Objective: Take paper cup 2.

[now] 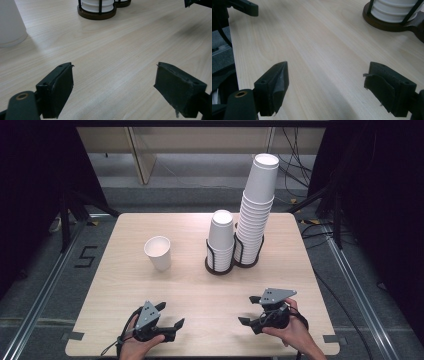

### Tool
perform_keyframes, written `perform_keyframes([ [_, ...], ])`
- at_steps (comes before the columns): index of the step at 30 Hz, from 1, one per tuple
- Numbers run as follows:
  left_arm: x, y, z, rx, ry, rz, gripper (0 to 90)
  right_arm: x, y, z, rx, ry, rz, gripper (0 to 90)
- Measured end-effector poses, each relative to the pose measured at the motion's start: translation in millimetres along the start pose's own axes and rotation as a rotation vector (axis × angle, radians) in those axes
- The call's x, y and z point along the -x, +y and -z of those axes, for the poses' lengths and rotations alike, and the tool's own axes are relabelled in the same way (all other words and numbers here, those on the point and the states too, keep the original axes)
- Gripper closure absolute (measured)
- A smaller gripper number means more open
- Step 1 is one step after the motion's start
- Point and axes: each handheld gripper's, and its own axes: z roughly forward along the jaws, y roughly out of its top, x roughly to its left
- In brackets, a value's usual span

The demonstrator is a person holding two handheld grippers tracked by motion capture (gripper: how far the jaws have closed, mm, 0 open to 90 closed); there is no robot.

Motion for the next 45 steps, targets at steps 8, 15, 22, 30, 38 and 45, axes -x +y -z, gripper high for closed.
perform_keyframes([
  [8,-3.1,-2.9,-2.7,-0.025,0.000,-0.039,14.8,4.0,15.1,5.1,0.023,-0.056,-0.024,19.1],
  [15,-10.3,-1.5,-1.0,-0.011,0.026,-0.032,14.8,20.7,39.3,20.8,0.060,-0.174,-0.071,18.8],
  [22,-14.7,-1.7,-0.3,-0.004,0.033,-0.020,14.8,41.4,76.1,44.0,0.148,-0.251,-0.116,18.3],
  [30,-16.6,-1.7,-0.6,-0.017,0.038,-0.017,14.8,59.0,112.3,59.5,0.212,-0.318,-0.126,17.5],
  [38,-19.5,-0.8,-0.7,-0.017,0.025,-0.025,14.8,85.4,144.1,82.2,0.243,-0.346,-0.140,16.0],
  [45,-18.6,-1.6,-1.0,-0.028,0.021,-0.027,14.7,101.9,173.5,98.4,0.280,-0.363,-0.174,15.7],
])
